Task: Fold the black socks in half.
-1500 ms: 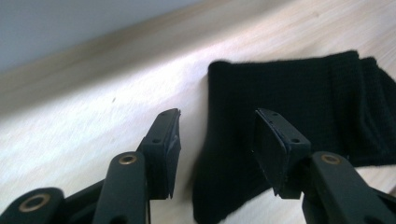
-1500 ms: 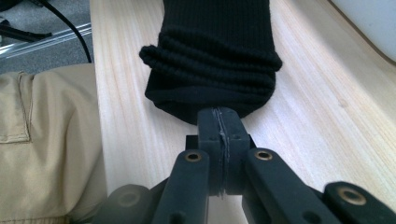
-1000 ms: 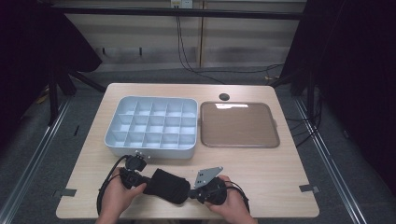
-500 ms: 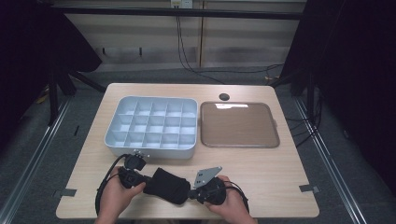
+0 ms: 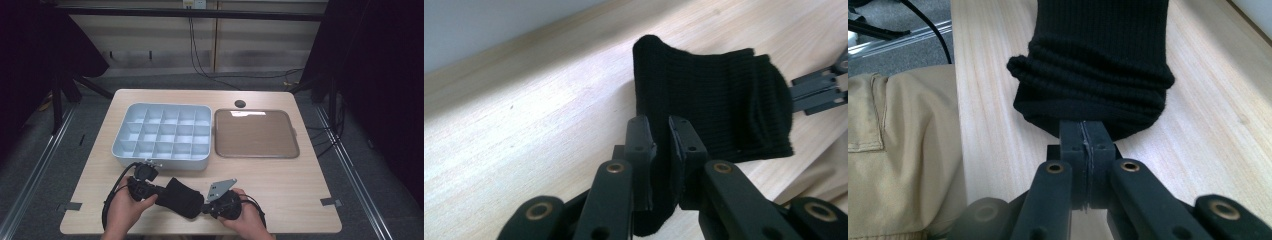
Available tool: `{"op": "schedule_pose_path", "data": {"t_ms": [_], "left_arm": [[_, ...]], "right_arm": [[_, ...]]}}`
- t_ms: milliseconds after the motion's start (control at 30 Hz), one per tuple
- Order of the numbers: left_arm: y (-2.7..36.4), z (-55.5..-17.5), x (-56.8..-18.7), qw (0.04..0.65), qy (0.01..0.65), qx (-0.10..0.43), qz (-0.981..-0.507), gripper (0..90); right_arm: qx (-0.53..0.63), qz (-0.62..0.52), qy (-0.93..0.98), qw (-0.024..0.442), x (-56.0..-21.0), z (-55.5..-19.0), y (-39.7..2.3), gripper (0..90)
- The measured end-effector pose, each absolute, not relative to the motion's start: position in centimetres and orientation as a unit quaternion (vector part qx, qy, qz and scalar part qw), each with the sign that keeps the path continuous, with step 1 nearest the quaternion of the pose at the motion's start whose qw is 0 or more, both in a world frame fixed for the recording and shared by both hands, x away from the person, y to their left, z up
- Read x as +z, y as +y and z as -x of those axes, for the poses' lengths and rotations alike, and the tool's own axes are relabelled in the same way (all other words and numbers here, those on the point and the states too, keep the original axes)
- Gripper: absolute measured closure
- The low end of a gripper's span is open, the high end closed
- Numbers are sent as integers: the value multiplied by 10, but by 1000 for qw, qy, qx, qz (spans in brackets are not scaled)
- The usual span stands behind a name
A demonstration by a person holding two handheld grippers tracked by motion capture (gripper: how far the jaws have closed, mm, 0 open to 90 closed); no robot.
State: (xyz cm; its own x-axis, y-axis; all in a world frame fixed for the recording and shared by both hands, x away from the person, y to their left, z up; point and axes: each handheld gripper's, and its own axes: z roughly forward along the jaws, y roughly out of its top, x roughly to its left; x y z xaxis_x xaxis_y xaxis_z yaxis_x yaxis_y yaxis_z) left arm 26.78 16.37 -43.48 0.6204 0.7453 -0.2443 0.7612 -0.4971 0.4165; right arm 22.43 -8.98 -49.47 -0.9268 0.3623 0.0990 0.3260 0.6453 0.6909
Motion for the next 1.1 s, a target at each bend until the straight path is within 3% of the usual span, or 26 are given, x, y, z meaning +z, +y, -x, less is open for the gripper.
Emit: {"op": "schedule_pose_path", "data": {"t_ms": [1100], "left_arm": [[105,-259,-434,230,358,-51,-903,806]], "right_arm": [[374,-197,906,32,-496,-225,-91,895]]}}
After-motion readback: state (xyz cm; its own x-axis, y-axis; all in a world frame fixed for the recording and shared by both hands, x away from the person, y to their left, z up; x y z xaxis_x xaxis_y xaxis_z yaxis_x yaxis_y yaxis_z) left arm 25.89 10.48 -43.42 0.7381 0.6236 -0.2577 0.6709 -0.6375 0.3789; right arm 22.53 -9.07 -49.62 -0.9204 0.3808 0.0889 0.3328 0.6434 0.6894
